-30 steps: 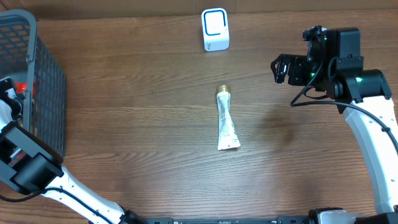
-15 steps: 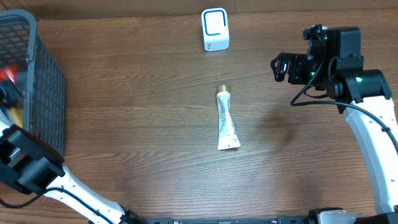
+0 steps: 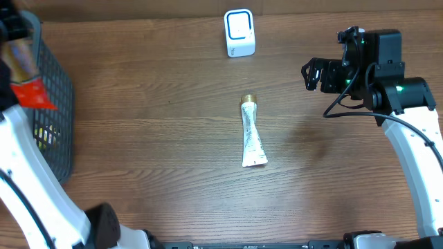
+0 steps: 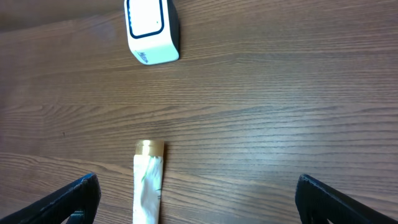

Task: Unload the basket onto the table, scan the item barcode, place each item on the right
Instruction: 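Place the red-topped package beside the tube and release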

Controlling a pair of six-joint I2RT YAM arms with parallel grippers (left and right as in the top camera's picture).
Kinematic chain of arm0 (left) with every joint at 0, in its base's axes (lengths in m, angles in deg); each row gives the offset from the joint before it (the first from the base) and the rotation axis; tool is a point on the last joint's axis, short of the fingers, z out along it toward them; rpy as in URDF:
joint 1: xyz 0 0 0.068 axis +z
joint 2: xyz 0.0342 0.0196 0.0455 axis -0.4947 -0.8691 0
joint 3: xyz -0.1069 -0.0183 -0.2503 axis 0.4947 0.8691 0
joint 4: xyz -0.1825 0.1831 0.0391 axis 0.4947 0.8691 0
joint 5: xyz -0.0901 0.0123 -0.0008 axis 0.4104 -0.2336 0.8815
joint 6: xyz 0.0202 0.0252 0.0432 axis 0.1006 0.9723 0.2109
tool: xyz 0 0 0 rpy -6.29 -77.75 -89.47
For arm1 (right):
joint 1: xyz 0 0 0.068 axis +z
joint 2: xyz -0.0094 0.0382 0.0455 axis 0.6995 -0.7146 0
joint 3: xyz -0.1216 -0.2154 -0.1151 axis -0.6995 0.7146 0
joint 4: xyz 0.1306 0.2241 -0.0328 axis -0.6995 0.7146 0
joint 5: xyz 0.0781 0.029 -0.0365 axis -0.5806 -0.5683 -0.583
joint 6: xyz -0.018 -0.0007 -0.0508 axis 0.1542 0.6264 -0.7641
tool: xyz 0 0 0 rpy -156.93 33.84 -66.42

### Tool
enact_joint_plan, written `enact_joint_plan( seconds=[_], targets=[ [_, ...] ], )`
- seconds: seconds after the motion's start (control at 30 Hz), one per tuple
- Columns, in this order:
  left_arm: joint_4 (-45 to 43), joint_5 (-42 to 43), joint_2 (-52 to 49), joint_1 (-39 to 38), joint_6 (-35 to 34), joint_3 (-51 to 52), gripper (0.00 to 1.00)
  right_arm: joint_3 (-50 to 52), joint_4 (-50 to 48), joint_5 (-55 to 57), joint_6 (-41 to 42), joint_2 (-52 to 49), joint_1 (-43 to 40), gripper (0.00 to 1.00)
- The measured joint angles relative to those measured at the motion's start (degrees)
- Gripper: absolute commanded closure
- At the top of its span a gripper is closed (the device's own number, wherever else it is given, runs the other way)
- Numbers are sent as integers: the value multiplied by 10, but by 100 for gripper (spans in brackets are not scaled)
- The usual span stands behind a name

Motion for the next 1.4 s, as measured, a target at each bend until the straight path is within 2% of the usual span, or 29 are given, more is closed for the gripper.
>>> enact_joint_plan(
  seconds=[0.1,0.23,0.33,0.53,0.67,0.83,0.87,1.0,1.07,1.13,1.23,1.3,1.4],
  targets=[
    [51,-31,10,-51,-43,-2,96,0,0,0,0,0,0,0],
    [153,-44,-27,-109,-158,19,96,0,0,0,0,0,0,0],
    [191,-21,-73,-159,-238,60,96,0,0,0,0,0,0,0],
    [149,24,-184,-274,-325,171,96,0,-4,0,0,0,0,0],
    [117,38,-276,-343,-352,219,96,0,-2,0,0,0,0,0],
    [90,52,-373,-402,-357,229,96,0,3,0,0,-2,0,0],
    [86,56,-376,-408,-355,229,91,0,3,0,0,-3,0,0],
    [89,80,-376,-424,-339,229,51,0,3,0,0,-3,0,0],
    [107,90,-376,-427,-329,228,39,0,3,0,0,-4,0,0],
    [130,96,-375,-427,-322,218,34,0,3,0,0,-4,0,0],
    [174,101,-373,-422,-310,177,33,0,3,0,0,-4,0,0],
    [205,102,-365,-415,-296,123,32,0,3,0,0,-4,0,0],
    [255,97,-342,-396,-277,24,25,0,2,0,0,-4,0,0]
  ],
)
